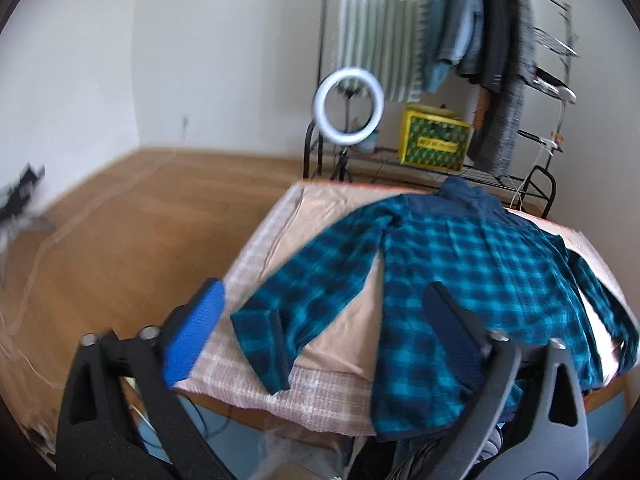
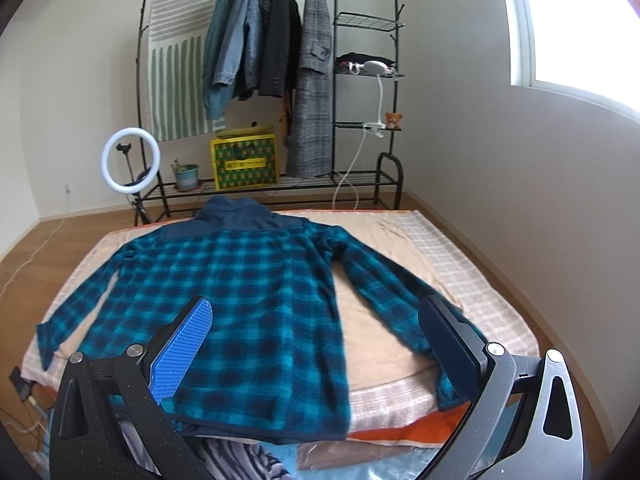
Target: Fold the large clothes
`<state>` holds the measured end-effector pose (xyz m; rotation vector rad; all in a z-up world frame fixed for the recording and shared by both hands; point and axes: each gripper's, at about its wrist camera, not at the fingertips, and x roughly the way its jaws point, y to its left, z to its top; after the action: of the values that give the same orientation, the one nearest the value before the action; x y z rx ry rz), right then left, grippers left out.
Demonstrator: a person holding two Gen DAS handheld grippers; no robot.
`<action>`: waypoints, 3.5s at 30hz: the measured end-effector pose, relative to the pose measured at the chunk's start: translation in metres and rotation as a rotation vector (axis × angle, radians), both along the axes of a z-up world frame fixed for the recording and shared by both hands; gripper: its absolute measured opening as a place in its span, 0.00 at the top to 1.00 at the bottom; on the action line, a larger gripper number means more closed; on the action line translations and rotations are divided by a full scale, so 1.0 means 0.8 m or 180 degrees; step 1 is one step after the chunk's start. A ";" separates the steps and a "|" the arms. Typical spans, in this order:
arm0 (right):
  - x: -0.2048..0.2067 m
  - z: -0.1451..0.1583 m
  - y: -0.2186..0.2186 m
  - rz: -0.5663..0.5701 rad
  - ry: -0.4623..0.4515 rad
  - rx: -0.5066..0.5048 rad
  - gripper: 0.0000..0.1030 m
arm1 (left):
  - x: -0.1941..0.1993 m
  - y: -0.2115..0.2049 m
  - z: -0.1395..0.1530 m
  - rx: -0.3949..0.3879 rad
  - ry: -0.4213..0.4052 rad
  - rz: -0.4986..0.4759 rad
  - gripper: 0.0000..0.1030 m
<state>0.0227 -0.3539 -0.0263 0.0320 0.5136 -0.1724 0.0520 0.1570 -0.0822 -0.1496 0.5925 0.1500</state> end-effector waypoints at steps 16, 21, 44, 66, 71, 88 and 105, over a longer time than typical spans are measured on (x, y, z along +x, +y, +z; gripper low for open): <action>0.027 -0.023 0.039 0.0329 0.0099 0.0365 0.00 | 0.093 0.187 -0.208 -0.2024 0.1004 0.0371 0.28; 0.030 -0.025 0.051 0.0389 0.0193 0.0313 0.00 | 0.117 0.204 -0.239 -0.2458 0.1006 0.0544 0.28; 0.111 -0.072 0.126 0.1406 0.0706 0.0579 0.21 | 0.151 0.122 -0.166 -0.1660 0.0470 -0.0130 0.98; 0.397 -0.167 0.355 0.2460 0.1772 0.1509 0.49 | 0.090 -0.057 -0.143 -0.1680 0.0570 -0.1522 0.99; 0.451 -0.203 0.409 0.2307 0.1973 0.1506 0.49 | 0.069 -0.045 -0.132 -0.1767 0.0489 -0.1551 0.99; 0.475 -0.183 0.412 0.2251 0.1758 0.1412 0.99 | 0.052 -0.055 -0.133 -0.1502 0.0555 -0.1735 0.99; 0.433 -0.226 0.253 0.1406 0.1925 0.1243 0.79 | 0.027 -0.115 -0.147 -0.0894 0.0946 -0.1964 0.92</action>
<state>0.3688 -0.1518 -0.2074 0.2506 1.1364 0.3668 0.0738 0.0649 -0.1997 -0.2112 0.9292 -0.5197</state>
